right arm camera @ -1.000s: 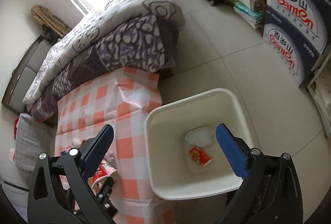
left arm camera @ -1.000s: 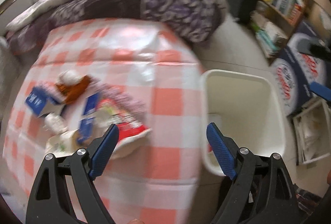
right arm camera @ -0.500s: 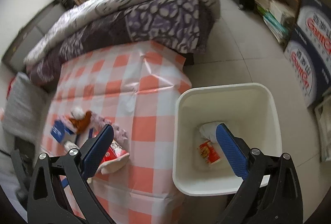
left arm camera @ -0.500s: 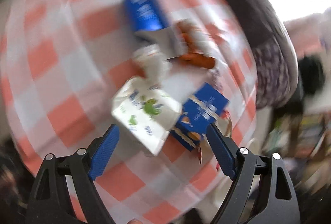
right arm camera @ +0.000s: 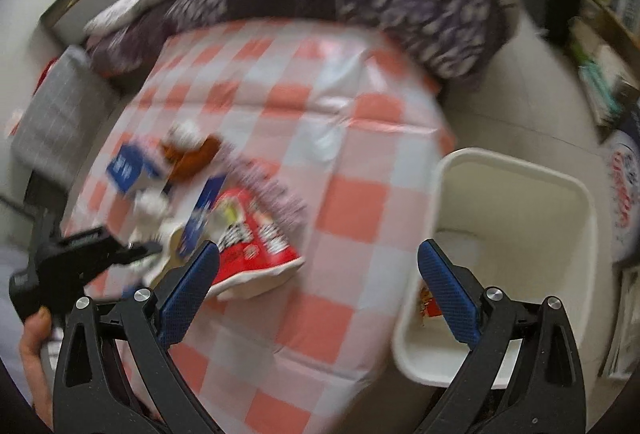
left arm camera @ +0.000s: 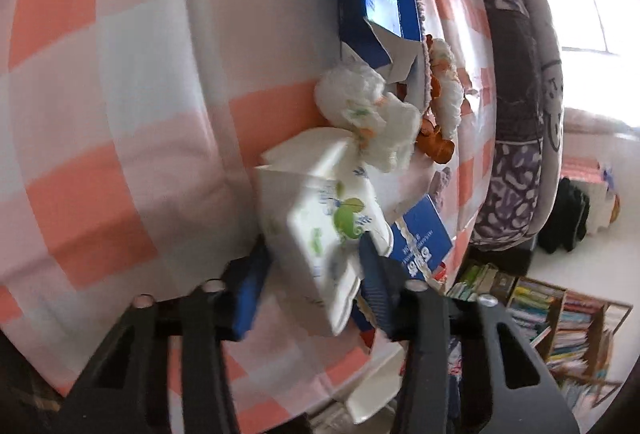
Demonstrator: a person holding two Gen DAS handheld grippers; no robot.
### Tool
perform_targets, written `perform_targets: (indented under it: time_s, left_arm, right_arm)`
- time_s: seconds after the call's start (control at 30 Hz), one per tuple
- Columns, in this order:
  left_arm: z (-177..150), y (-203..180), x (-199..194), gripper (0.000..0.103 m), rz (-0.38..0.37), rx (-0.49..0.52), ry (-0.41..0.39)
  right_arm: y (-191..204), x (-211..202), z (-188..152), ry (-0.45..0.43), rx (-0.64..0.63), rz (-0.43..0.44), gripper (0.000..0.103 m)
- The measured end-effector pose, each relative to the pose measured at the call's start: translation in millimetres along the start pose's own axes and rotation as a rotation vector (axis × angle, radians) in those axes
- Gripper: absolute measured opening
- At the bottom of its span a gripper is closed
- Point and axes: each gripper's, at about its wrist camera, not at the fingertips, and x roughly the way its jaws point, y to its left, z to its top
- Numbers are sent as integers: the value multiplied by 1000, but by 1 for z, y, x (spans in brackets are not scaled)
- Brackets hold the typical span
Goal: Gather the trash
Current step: 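Grasp the red snack box with the right tool while the left tool grasps the white paper cup, then carry the box and cup over the bin and release both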
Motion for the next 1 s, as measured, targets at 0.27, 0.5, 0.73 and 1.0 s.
perform_targets:
  time_s: [0.27,0.5,0.73,1.0]
  left_arm:
    - [13,-28,-33,28,89,284,-146]
    - [2,-56,-63,28,141,518,-264]
    - [-8,-73,-95,29,157,646,-395]
    - [-25,-90,-122,29,173,739,-534]
  right_arm:
    - [39,35,-6,67,-121,28,95]
    - [58,68,-6,141,-169,16,39]
    - [67,36,8,19,-117,103,31]
    - [84,-15,14,-201,-120,137,31]
